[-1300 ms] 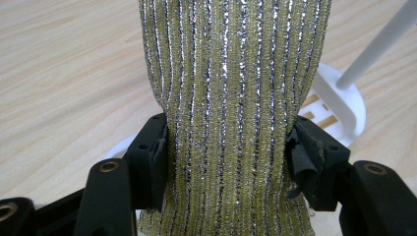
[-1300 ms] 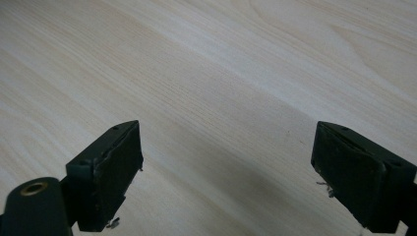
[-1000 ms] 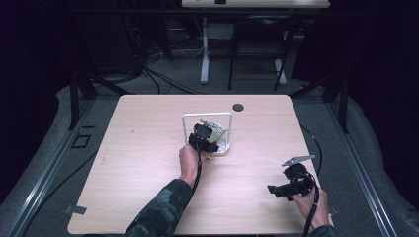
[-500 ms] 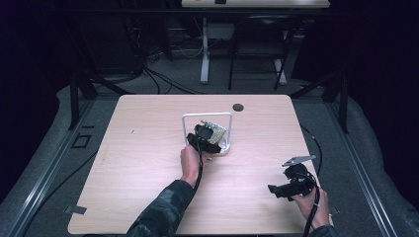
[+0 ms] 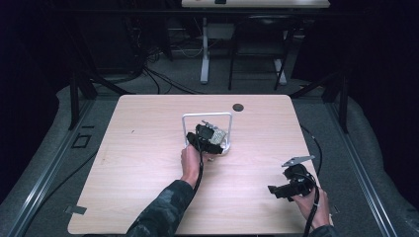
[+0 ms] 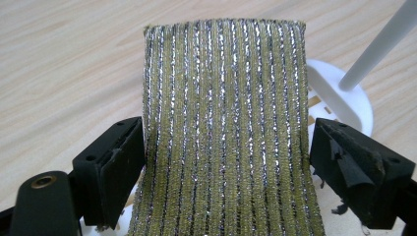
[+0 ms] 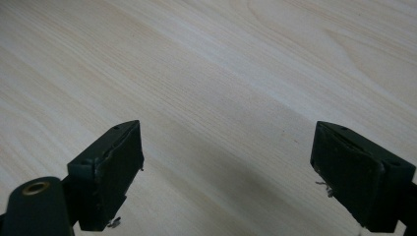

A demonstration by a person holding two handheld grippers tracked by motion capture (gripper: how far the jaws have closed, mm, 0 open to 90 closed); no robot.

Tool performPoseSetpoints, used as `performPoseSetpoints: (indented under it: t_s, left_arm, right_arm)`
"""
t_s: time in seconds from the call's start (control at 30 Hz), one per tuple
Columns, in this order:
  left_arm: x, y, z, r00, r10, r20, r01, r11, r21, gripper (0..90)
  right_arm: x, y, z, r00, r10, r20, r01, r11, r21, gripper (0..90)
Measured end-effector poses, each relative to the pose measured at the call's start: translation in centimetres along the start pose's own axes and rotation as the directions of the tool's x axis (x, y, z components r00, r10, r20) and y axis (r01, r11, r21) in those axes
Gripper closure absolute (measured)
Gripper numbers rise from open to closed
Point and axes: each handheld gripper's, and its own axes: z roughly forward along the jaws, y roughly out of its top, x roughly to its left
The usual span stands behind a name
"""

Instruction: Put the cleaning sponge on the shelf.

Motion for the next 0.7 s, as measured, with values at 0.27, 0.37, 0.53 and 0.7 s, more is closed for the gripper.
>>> performPoseSetpoints:
  t_s: [0.27, 0.37, 0.53, 0.7]
  left_arm:
    - [-0.3, 0.1, -0.9, 0.9997, 0.013, 0.022, -0.013, 0.9998, -0.018, 5.3]
    - [-0.5, 0.3, -1.5, 0.9988, 0.034, 0.034, -0.034, 0.9994, -0.013, 4.3]
    - [-0.9, 0.5, -2.8, 0.9972, 0.041, 0.063, -0.039, 0.9987, -0.033, 3.7]
    - [-1.0, 0.5, -3.9, 0.9949, 0.06, 0.081, -0.056, 0.9976, -0.041, 2.7]
  right_arm:
    - [0.0, 0.0, 0.1, 1.0, 0.002, 0.001, -0.002, 1.0, -0.001, 11.8]
    - [0.0, 0.0, 0.1, 1.0, 0.001, 0.0, -0.001, 1.0, -0.001, 11.7]
    - [-0.2, 0.0, -0.1, 0.9999, -0.009, 0.009, 0.009, 1.0, -0.001, 11.7]
    - [-0.2, 0.1, 0.0, 0.9999, -0.004, 0.01, 0.004, 1.0, -0.009, 11.7]
